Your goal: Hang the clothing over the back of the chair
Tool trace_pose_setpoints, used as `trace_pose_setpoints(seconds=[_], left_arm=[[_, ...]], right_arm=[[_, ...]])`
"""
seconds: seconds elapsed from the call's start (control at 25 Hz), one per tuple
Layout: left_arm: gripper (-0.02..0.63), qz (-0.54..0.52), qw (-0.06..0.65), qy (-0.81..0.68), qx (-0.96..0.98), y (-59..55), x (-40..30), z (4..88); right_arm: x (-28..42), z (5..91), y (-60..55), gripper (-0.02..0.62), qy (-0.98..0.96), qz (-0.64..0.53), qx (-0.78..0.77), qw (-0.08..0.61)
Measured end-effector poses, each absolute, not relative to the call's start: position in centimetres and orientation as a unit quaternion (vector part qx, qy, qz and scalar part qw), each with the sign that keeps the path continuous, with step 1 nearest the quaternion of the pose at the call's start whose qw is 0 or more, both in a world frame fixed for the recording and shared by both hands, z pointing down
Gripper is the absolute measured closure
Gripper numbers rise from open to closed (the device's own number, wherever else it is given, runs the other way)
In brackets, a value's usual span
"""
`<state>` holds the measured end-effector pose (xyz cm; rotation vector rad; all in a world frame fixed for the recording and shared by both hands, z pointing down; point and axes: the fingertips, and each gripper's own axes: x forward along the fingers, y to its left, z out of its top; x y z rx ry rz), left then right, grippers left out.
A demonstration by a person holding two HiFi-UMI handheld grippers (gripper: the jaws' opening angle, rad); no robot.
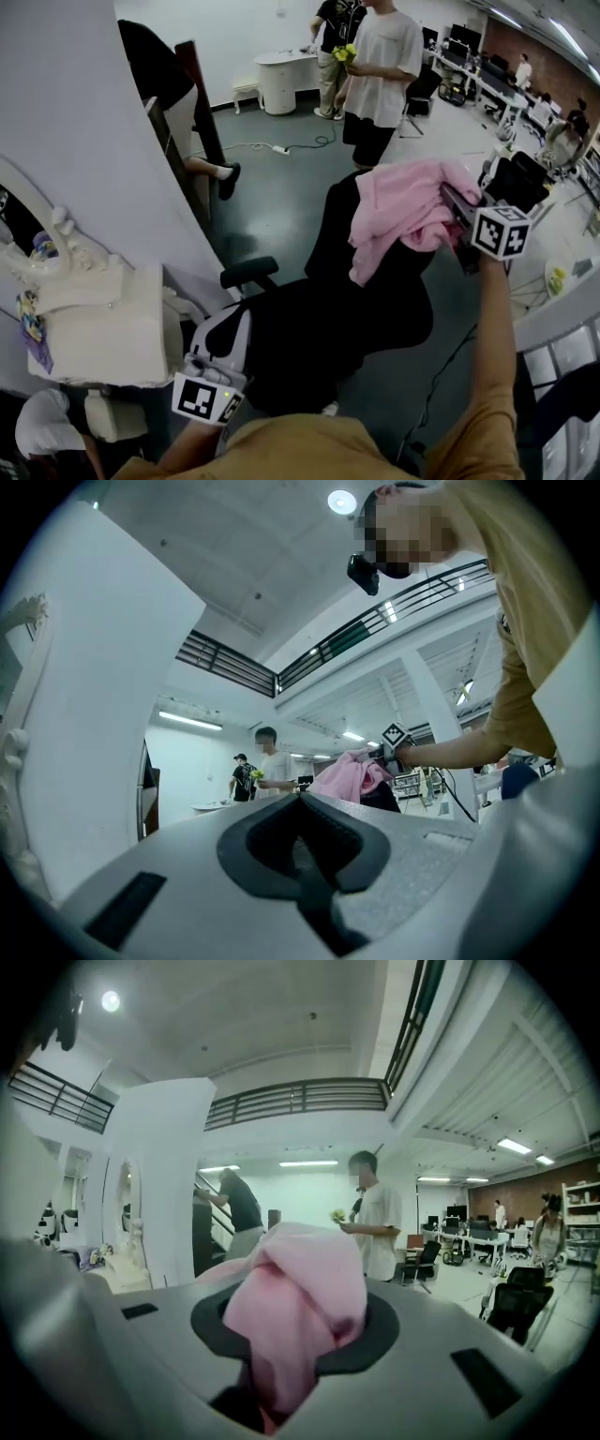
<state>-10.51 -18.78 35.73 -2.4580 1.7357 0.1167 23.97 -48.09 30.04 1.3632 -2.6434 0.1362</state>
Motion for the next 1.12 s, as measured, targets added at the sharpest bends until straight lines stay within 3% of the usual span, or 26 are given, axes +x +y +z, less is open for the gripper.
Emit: trace_pose_setpoints(seconds=[0.4,0.6,1.12], left_arm=[[0.601,0.026,0.061,0.575,-0.816,-19.5,-10.1,36.2],[0.601,0.025,0.061,0.567,-0.821,-19.7,-9.2,36.2],[0.601,0.034,0.059,0.567,-0.821,-19.6,-9.6,36.2]], right_arm=[[23.7,33.9,-49.5,0.445,-0.870,0.040,0.469,0.143],[23.9,34.8,-49.5,0.446,-0.872,0.070,0.467,0.130],[25.4,34.7,-49.9,0.332,-0.850,0.086,0.506,0.123]])
